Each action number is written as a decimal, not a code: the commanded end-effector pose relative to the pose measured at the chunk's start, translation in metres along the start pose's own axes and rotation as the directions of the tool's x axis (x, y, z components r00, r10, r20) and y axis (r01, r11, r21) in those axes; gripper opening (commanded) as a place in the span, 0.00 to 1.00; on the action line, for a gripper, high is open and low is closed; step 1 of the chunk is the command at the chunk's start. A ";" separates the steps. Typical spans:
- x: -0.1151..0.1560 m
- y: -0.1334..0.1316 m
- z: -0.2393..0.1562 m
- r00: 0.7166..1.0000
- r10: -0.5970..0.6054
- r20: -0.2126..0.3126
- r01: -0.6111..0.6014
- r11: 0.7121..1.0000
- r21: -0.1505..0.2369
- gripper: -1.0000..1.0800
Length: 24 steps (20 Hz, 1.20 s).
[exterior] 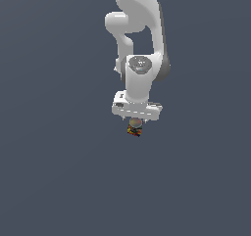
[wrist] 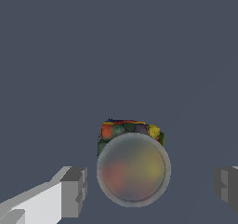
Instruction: Pick up the object and move it to a goal position.
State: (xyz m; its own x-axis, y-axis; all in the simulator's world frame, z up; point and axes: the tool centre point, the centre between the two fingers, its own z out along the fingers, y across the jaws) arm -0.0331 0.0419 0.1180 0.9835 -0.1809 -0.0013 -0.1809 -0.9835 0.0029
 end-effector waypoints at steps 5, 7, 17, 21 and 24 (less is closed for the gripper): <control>-0.009 -0.006 0.009 0.999 0.048 -0.001 -0.048 0.999 0.003 0.96; -0.010 -0.007 0.010 0.999 0.053 -0.001 -0.053 0.999 0.003 0.96; -0.010 -0.007 0.031 0.999 0.051 -0.001 -0.051 0.999 0.003 0.96; -0.011 -0.007 0.050 0.999 0.053 -0.001 -0.053 0.999 0.003 0.96; -0.011 -0.007 0.058 0.999 0.053 -0.001 -0.053 0.999 0.003 0.96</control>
State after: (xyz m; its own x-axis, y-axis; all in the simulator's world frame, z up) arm -0.0430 0.0505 0.0640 0.9726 -0.2326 -0.0013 -0.2326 -0.9726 0.0005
